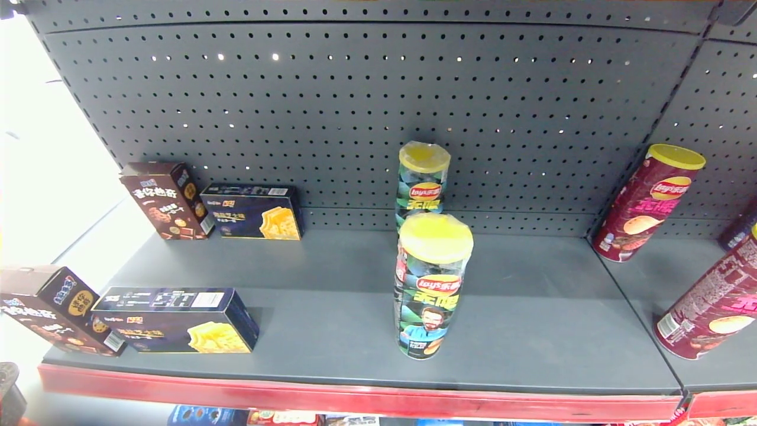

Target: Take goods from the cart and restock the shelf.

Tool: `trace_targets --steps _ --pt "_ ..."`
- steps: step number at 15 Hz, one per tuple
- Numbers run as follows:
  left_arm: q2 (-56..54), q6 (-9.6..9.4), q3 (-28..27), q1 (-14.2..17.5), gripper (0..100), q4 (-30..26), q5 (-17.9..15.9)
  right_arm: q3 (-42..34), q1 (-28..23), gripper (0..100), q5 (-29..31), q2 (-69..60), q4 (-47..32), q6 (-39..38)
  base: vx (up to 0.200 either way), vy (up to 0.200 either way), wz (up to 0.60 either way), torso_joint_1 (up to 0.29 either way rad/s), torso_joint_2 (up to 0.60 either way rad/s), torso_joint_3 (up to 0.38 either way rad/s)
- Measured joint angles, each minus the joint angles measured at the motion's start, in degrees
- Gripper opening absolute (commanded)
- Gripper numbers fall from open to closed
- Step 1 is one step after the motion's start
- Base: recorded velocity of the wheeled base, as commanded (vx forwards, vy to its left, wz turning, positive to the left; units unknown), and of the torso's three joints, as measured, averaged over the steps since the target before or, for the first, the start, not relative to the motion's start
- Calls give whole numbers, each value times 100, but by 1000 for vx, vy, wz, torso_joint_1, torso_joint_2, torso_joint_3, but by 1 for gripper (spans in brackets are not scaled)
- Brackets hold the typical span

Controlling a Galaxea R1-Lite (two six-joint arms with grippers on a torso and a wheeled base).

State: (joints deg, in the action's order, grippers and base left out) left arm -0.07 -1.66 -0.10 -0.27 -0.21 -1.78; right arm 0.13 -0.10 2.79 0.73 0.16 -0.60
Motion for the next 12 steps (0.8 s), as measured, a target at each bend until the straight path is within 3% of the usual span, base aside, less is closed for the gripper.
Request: trace_targets --steps 3,4,7,12 --pt "0 -184 10 0 100 2 121 -9 -6 100 54 -49 -5 0 0 0 0 0 0 0" --pt "0 -189 10 0 100 0 207 -9 -1 100 46 -55 -5 5 0 0 0 0 0 0" --pt "0 -91 10 0 100 -4 -100 -13 -1 100 0 -63 -2 6 0 0 0 0 0 0" --pt "0 -94 0 0 100 -4 -163 -13 2 100 -15 -66 0 9 0 0 0 0 0 0"
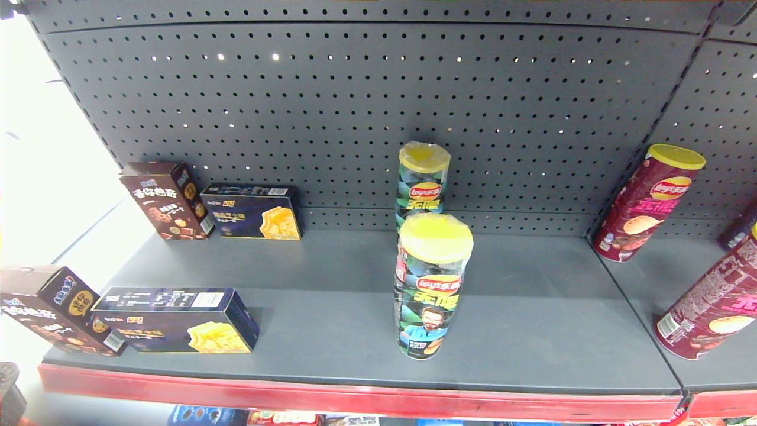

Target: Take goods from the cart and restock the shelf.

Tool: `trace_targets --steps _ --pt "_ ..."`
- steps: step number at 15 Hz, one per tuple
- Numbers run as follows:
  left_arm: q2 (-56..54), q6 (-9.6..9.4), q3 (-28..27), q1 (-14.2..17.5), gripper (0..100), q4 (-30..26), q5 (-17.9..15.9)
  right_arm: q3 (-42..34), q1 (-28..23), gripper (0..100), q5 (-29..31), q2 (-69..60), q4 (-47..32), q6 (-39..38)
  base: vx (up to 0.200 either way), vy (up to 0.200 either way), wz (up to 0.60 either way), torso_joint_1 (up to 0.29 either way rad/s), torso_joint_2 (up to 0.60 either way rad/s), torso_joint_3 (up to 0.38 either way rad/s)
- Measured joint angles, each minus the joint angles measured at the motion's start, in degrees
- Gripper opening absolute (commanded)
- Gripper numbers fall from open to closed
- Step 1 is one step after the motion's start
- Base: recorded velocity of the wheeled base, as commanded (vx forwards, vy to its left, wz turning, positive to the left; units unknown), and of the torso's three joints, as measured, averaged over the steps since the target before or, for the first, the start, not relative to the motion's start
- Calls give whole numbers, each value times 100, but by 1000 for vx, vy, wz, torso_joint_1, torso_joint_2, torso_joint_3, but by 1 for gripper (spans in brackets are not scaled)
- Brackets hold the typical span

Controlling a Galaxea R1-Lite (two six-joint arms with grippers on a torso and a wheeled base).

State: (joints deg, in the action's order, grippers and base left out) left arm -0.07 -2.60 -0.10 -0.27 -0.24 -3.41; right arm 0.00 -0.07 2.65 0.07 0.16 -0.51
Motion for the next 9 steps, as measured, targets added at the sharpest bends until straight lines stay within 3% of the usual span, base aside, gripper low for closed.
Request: trace_targets --steps 2,4,8,9 --pt "0 2 0 0 100 0 13 0 -4 100 0 0 0 -2 0 0 0 0 0 0" --pt "0 28 0 0 100 0 29 0 -4 100 6 0 0 0 -200 0 0 -2 -2 2" --pt "0 37 0 -2 100 0 41 0 0 100 6 0 6 -2 0 0 0 0 0 0" --pt "0 35 0 0 100 -2 41 0 0 100 6 0 0 -2 0 0 -600 17 17 -2"
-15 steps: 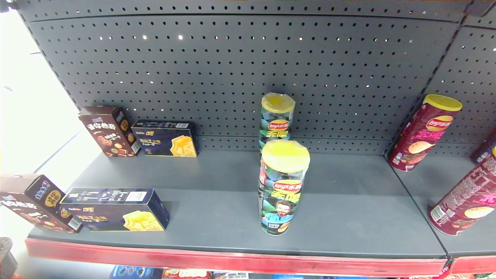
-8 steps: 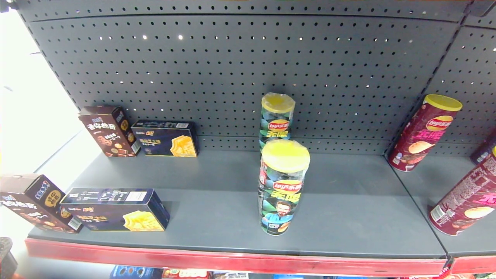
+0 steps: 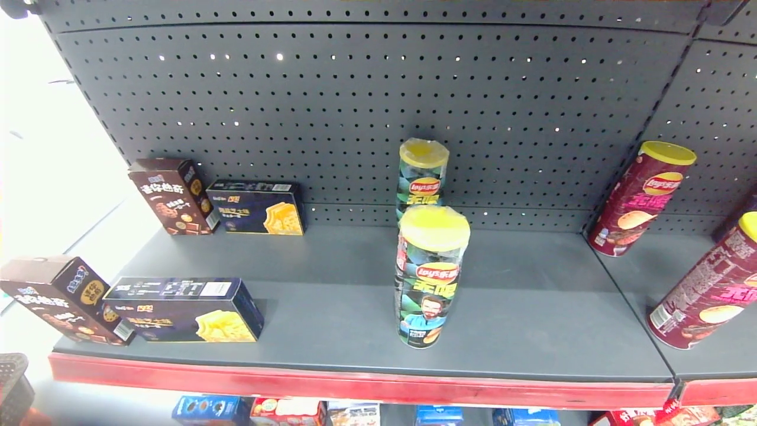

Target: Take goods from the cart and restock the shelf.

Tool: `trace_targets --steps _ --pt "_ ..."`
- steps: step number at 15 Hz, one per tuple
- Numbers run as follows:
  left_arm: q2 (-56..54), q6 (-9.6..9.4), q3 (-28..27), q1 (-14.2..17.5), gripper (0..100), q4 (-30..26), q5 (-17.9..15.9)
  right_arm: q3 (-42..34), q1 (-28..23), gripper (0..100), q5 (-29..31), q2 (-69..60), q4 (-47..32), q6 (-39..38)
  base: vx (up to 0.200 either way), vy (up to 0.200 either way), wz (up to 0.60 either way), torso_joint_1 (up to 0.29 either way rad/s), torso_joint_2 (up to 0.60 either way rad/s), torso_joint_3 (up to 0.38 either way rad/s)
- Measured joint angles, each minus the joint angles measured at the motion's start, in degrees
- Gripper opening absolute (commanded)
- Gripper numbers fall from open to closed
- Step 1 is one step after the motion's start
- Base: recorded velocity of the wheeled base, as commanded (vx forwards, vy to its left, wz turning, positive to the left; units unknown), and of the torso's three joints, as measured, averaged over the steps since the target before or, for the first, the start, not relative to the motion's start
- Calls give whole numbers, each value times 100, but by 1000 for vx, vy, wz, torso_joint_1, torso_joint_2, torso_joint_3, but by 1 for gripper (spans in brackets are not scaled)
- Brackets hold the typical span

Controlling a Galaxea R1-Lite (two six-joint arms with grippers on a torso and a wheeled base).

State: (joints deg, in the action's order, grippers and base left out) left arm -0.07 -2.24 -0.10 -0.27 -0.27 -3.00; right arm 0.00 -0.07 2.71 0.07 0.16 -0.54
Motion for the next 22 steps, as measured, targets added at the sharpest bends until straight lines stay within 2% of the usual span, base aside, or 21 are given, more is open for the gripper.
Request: trace_targets --steps 22 --pt "10 0 5 2 100 2 0 0 -4 100 2 2 0 0 0 9 0 0 0 0"
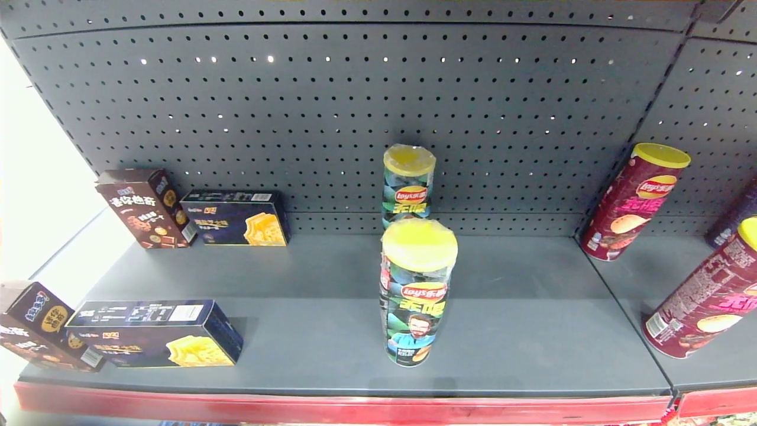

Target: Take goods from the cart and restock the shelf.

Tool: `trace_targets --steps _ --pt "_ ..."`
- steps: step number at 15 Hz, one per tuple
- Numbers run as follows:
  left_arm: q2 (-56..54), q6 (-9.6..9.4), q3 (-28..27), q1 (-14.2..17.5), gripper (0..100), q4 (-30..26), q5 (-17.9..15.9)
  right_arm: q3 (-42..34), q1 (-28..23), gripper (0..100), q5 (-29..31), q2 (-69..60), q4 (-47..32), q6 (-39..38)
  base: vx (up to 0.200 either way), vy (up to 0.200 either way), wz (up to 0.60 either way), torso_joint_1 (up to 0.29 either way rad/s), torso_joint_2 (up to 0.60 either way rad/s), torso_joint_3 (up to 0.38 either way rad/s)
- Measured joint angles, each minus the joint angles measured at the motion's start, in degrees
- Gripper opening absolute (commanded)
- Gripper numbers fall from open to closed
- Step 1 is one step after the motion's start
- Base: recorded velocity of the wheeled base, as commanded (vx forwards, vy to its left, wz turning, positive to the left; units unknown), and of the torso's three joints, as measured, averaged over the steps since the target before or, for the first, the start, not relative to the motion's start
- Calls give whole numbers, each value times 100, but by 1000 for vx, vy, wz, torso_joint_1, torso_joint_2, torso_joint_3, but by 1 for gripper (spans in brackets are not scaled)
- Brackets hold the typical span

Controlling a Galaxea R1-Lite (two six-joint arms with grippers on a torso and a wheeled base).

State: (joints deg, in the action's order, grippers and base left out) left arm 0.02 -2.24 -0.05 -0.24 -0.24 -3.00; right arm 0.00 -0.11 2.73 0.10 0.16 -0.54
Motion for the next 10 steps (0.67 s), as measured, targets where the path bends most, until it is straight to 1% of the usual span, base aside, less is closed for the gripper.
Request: trace_targets --steps 2,3,10 --pt "0 -27 2 -2 100 0 -9 0 0 100 -2 0 0 0 -200 0 0 0 7 5" --pt "0 -11 2 -2 100 -2 -6 0 0 100 0 0 0 2 -200 0 0 12 12 2" --pt "0 0 -5 -2 100 -2 -6 0 1 100 0 0 0 0 0 0 0 0 0 0"
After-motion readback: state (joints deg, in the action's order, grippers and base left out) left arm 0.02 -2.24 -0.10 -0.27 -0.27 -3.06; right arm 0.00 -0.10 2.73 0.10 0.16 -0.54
